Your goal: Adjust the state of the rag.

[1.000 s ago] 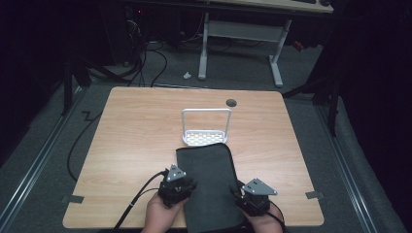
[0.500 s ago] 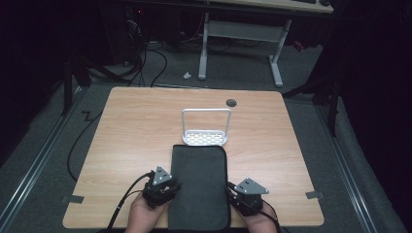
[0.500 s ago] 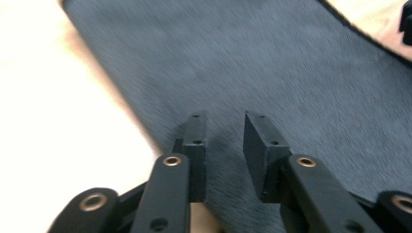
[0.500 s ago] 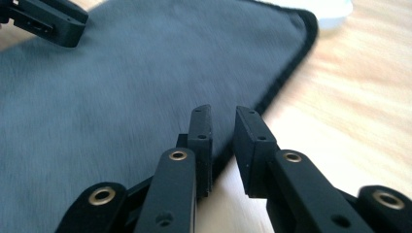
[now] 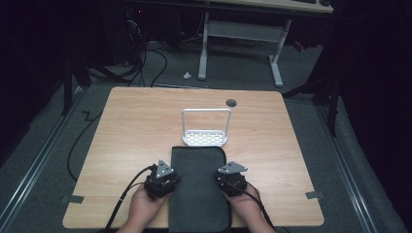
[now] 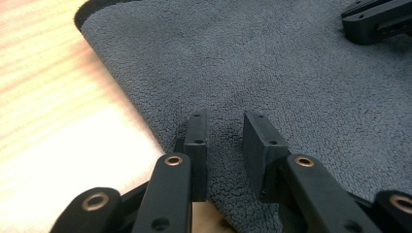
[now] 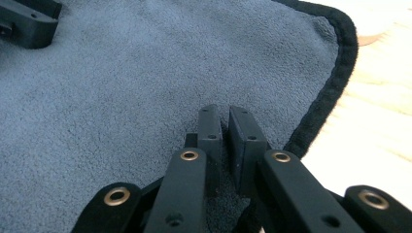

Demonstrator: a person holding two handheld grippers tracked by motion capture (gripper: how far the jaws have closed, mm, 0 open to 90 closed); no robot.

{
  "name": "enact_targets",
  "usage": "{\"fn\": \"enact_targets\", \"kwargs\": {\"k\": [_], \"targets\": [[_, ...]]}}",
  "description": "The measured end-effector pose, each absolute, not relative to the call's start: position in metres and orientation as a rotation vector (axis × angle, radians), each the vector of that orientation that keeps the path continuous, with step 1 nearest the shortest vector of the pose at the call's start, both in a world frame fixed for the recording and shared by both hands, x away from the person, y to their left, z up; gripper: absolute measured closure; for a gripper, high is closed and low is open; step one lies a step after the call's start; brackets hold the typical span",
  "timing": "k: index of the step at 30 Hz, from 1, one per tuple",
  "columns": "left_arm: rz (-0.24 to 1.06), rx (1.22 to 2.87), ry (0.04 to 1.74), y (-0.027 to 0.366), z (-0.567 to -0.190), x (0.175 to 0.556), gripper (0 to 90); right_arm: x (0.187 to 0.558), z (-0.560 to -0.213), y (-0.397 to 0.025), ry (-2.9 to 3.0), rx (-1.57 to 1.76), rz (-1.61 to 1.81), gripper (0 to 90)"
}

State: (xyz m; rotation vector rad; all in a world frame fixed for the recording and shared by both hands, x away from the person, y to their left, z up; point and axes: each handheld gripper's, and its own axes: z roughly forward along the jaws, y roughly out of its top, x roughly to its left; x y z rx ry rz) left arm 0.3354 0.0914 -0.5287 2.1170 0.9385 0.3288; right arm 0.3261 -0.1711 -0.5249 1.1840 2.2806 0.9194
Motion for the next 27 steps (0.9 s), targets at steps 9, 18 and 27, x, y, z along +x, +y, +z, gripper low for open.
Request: {"fn": "enact_targets", "kwargs": {"k": [9,18,27], "targets": [[0.294,2.133,0.886,0.097,-0.529,0.305,74.0,0.298,-0.526,-0.178,2.321,1.12,0.957,83.8],[0.216,2.124,0.877,0.101,-0.529,0.288,74.0,0.277,-0.526,-0.182,2.334,1.103,0.965,82.9],[0.181,2.101,0.878,0.105,-0.53,0.286,73.3,0.27,-0.526,-0.181,2.345,1.095,0.965,81.4]]}}
